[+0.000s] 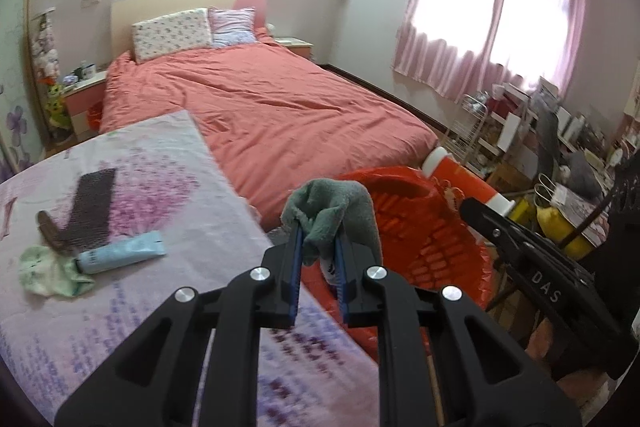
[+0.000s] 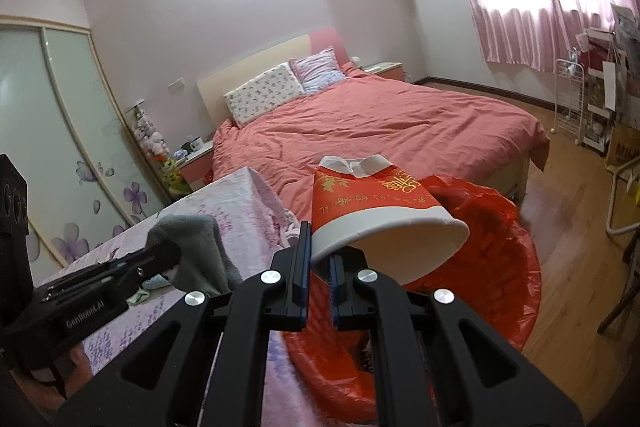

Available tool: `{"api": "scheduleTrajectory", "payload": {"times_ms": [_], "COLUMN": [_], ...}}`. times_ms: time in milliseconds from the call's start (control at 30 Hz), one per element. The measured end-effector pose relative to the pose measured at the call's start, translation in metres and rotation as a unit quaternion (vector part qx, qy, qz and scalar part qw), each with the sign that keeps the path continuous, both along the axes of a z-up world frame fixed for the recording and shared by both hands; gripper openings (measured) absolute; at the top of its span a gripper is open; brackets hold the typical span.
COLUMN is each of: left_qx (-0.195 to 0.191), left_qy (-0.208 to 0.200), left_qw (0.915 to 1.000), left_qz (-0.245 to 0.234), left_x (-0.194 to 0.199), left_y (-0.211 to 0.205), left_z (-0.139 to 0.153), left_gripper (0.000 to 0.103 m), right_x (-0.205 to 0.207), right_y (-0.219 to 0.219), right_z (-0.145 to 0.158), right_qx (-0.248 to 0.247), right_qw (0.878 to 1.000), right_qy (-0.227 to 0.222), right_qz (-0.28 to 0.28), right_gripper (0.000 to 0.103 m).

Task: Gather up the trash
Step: 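Carry the paper cup and grey sock into the orange basket and open both tools, then grasp the mint-green sock with the left tool and lift it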

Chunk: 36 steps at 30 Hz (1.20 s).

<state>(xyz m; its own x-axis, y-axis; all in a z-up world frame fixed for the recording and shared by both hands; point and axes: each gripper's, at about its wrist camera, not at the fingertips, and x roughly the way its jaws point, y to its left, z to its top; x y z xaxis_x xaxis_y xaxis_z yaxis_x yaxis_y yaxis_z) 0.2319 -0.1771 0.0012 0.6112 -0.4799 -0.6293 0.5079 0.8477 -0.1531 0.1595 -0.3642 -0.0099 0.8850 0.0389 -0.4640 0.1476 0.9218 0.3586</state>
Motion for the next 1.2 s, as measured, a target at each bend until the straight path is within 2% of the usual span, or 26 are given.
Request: {"api": "scheduleTrajectory", "payload": {"times_ms": [300, 367, 467, 533, 767, 833, 1200], "left_qx": [0.011, 0.015, 0.019, 0.021, 0.032, 0.038, 0.066], "left_qy": [0.022, 0.026, 0.033, 0.035, 0.030, 0.027, 0.029], "left_qw": [0.9994, 0.9993, 0.9991, 0.9991, 0.9989, 0.9986, 0.9931], "left_qz": [-0.024, -0.022, -0.018, -0.014, 0.015, 0.025, 0.092], "left_x": [0.014, 0.018, 0.021, 0.022, 0.026, 0.026, 0.036], "left_y": [-0.041, -0.044, -0.046, -0.044, -0.022, -0.012, 0.061], "left_z": [-0.023, -0.027, -0.034, -0.037, -0.039, -0.039, -0.050], "left_gripper": [0.019, 0.028, 0.038, 0.041, 0.055, 0.058, 0.063], "right_x": [0.009, 0.013, 0.015, 0.013, 0.012, 0.013, 0.015], "right_y": [-0.029, -0.039, -0.046, -0.045, -0.038, -0.034, 0.000], "right_z": [-0.017, -0.022, -0.029, -0.031, -0.029, -0.027, -0.015], "right_qx": [0.039, 0.064, 0.086, 0.086, 0.070, 0.063, 0.018], "right_qw": [0.999, 0.997, 0.995, 0.995, 0.996, 0.996, 0.998], "right_qy": [0.020, 0.032, 0.043, 0.047, 0.053, 0.051, 0.052], "right_qz": [-0.019, -0.020, -0.022, -0.024, -0.025, -0.023, -0.002], "right_gripper": [0.008, 0.009, 0.020, 0.024, 0.027, 0.030, 0.030]}}
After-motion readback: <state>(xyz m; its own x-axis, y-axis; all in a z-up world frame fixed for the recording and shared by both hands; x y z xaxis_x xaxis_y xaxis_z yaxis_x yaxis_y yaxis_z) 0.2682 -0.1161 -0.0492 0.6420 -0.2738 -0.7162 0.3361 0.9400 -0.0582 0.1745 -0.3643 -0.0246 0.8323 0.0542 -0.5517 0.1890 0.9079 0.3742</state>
